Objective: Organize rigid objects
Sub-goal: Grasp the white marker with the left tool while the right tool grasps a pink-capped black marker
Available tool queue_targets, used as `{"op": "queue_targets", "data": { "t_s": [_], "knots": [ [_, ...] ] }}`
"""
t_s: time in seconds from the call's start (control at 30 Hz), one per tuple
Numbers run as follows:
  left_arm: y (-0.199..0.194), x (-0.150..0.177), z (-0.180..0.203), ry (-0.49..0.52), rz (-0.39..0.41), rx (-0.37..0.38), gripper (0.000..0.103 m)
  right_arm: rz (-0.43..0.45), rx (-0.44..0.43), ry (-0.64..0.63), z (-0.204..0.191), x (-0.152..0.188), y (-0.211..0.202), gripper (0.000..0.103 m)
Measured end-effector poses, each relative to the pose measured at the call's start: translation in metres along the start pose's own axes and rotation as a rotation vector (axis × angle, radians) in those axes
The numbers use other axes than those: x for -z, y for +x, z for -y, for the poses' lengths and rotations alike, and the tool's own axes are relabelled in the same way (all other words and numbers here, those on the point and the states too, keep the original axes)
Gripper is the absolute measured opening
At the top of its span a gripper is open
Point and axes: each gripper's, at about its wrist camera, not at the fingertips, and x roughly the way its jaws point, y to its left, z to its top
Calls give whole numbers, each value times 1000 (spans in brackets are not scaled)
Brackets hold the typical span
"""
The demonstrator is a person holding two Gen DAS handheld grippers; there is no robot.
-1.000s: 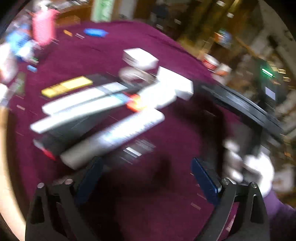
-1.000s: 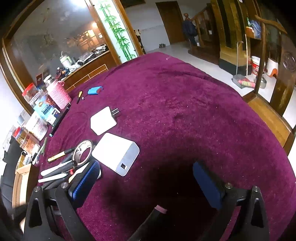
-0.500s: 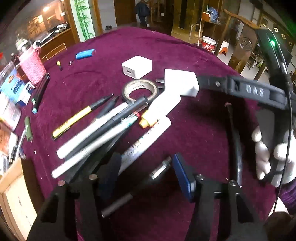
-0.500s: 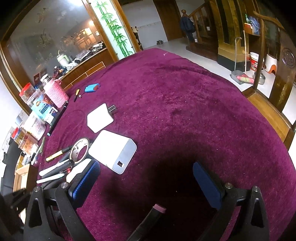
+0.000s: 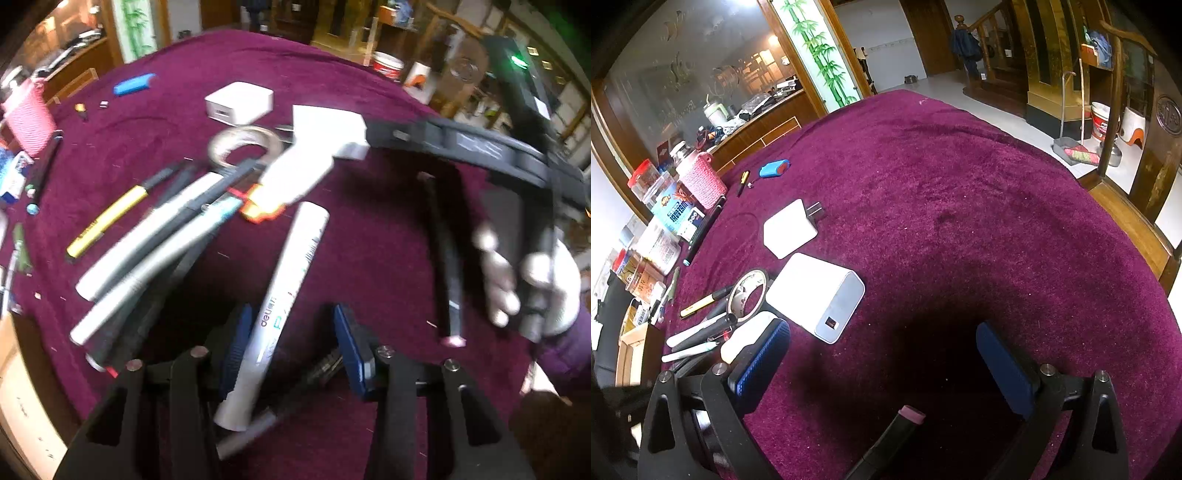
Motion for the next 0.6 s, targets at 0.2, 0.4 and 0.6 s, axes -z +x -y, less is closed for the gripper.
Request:
{"op": "queue_targets", "data": {
  "t_s": [0.2, 0.4, 0.6],
  "knots": [
    [14, -13, 9, -18, 32, -80, 46, 0, 1, 1, -1, 0, 0, 102],
    [4, -1, 20, -90, 127, -131, 40, 6, -6, 11, 0, 0, 1, 102],
    [-12, 19, 8, -213, 158, -105, 14, 13, -30, 34, 6, -2, -1, 102]
  ]
}}
